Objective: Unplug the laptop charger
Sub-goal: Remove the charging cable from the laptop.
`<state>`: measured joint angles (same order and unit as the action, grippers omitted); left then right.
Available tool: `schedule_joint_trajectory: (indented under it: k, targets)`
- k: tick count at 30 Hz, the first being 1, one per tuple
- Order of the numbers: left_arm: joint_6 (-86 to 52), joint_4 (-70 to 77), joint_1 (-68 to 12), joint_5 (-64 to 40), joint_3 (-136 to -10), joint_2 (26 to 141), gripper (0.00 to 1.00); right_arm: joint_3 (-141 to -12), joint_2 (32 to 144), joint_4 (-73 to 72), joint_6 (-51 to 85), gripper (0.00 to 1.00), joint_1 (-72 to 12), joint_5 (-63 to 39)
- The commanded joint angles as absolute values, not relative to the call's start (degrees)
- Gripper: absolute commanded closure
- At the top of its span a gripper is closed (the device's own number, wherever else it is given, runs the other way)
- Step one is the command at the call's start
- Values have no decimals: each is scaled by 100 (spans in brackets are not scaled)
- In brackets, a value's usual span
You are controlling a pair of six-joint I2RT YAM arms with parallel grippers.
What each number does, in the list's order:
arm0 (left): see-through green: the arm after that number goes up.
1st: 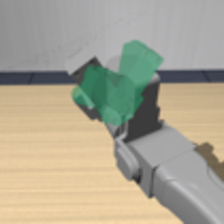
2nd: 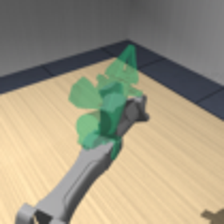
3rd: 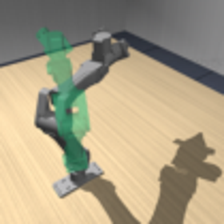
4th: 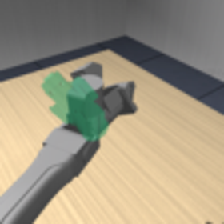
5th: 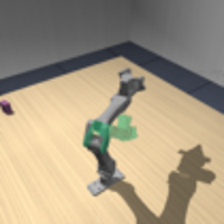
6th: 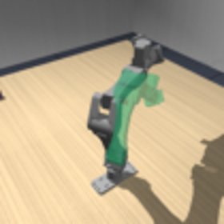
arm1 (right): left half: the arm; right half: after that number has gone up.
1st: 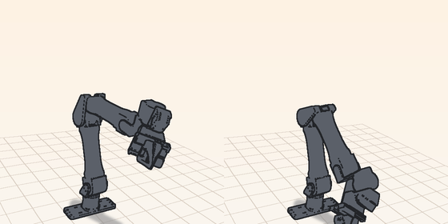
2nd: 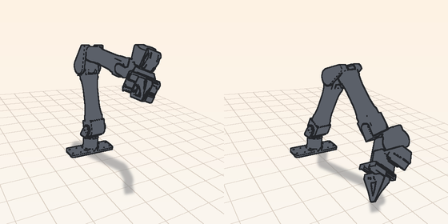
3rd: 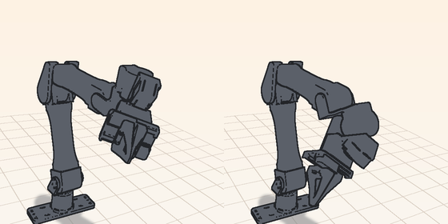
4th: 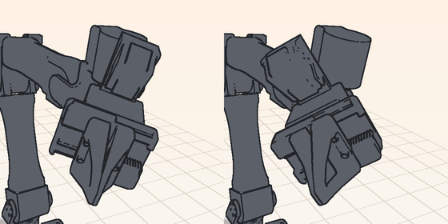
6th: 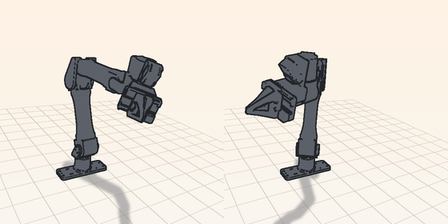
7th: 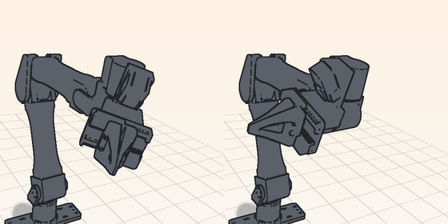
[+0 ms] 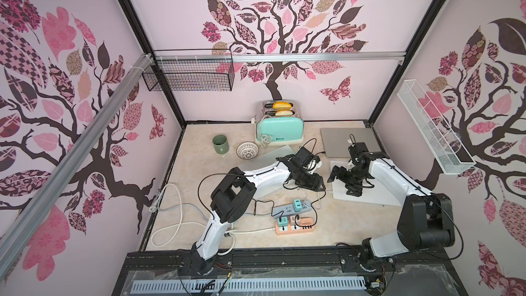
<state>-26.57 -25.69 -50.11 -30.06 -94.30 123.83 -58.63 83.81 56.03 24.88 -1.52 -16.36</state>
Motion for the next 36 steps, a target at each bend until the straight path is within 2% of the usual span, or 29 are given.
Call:
schedule_joint_trajectory:
  k: [1,12,19,23,30,36]
  targets:
    - [-2733,-2584,-5093,-3094,-9619,12586,37,-5707,8220,5460,2654,1,180,-1774]
    - [-2855,-2491,-5139,-3102,-9646,12957,42,-5562,8219,5306,2573,1,278,-1749]
    - [-2874,-2505,-5150,-3173,-10001,13266,55,-5512,8433,5091,2661,1,280,-1767]
    - [-2858,-2505,-5150,-3195,-10111,13330,66,-5472,8575,4951,2731,1,280,-1783]
    - [-2610,-2641,-5143,-3239,-10053,13179,100,-5203,8766,4667,2835,1,281,-1902]
    - [-2683,-2442,-5013,-3311,-9583,12914,100,-5074,8946,4530,2822,2,281,-1933]
